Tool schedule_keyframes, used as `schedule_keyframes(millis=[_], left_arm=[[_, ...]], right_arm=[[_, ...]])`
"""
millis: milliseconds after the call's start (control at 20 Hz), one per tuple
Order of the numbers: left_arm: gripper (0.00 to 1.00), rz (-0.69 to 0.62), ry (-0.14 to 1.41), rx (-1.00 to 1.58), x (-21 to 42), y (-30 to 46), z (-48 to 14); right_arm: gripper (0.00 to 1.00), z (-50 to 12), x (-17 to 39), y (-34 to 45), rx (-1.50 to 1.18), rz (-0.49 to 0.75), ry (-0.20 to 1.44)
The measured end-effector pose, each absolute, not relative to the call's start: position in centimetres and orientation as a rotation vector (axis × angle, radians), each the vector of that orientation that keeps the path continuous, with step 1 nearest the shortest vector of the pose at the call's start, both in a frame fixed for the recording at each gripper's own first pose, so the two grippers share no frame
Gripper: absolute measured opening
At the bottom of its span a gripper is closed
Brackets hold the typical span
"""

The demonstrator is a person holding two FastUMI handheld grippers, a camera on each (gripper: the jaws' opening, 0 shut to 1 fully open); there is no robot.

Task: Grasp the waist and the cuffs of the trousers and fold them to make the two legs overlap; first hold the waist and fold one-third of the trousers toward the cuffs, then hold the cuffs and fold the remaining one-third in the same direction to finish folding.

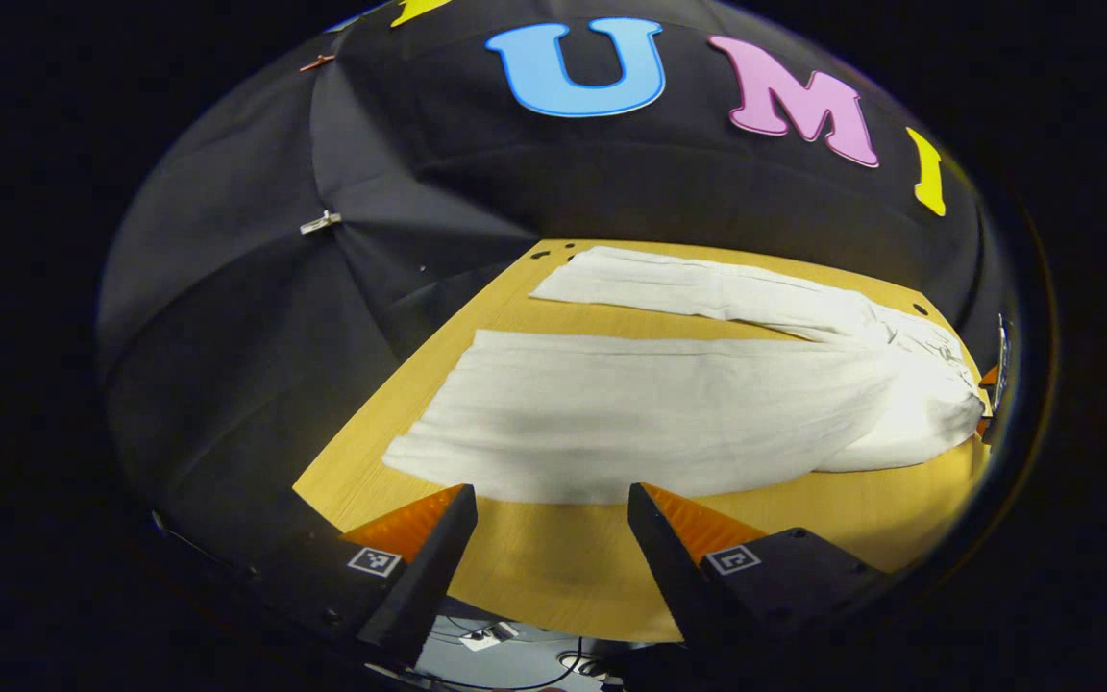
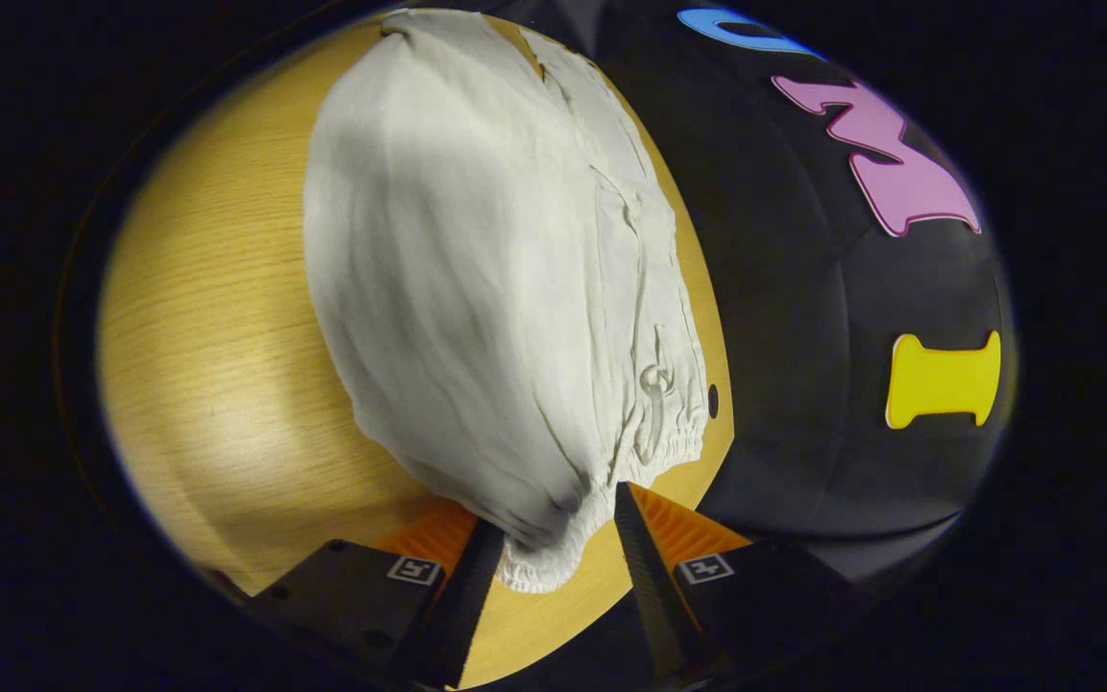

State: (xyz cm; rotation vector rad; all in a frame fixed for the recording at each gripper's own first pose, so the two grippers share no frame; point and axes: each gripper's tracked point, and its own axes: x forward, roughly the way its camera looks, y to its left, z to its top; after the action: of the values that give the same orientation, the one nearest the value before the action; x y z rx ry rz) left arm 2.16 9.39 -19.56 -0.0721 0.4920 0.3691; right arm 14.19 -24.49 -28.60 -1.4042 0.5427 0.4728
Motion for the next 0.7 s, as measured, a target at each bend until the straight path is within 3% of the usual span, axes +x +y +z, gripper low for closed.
schedule_keyframes(millis=[150, 200, 250, 450, 700], left_arm=[[0.99, 0.416, 0.521, -0.077, 0.8, 11.9, -20.7], [0.99, 0.422, 0.526, -0.068, 0.5, 12.7, -21.1], [0.99, 0.428, 0.537, -0.047, 0.3, 13.6, -21.5], [0.99, 0.425, 0.582, 0.123, -0.1, 17.8, -22.7], [0.98, 0.353, 0.668, 0.408, 0.7, 22.3, -23.8]], right_arm=[[0.4, -29.8, 13.6, -24.4, -1.419, 0.516, 0.571], [0.36, -29.8, 13.7, -24.4, -1.426, 0.519, 0.572], [0.27, -29.9, 13.9, -24.4, -1.431, 0.521, 0.569], [0.12, -30.3, 14.0, -24.3, -1.435, 0.533, 0.582], [0.06, -30.3, 13.7, -24.1, -1.376, 0.589, 0.649]])
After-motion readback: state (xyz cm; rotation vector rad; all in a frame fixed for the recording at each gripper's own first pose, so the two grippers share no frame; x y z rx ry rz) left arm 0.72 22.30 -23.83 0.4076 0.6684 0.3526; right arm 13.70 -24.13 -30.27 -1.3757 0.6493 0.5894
